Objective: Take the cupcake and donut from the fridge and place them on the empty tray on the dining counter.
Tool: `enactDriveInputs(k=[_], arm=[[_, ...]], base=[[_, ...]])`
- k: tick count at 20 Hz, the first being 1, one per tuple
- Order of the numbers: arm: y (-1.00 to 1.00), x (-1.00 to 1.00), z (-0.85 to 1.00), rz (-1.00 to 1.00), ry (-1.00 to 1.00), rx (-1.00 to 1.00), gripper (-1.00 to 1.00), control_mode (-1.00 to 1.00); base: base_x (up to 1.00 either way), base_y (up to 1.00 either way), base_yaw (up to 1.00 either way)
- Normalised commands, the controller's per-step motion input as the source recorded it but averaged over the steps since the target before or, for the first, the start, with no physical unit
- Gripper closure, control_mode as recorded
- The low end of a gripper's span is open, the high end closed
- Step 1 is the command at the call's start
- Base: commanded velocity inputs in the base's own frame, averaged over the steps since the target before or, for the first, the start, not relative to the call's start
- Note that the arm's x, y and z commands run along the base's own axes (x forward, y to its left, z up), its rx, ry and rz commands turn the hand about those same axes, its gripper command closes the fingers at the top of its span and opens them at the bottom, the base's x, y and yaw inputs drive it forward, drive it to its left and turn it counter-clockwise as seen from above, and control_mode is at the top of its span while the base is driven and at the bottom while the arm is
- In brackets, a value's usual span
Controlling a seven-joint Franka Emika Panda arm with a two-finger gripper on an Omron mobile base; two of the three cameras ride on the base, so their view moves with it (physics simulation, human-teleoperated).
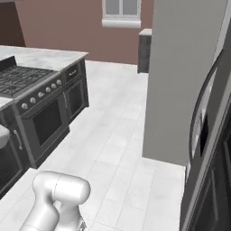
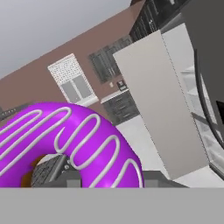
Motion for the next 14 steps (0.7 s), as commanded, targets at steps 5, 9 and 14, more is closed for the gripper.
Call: enactDriveInputs(k=[5,9,14], arm=[[0.00,0.00,0.00,0.00,0.00,0.00,1.00,1.00],[0.00,0.00,0.00,0.00,0.00,0.00,1.00,1.00],[0.00,0.00,0.00,0.00,0.00,0.00,1.00,1.00]], base=[[-1.00,0.04,0.04],[-1.00,0.92,-0.21],[-1.00,1.00,-0.12]])
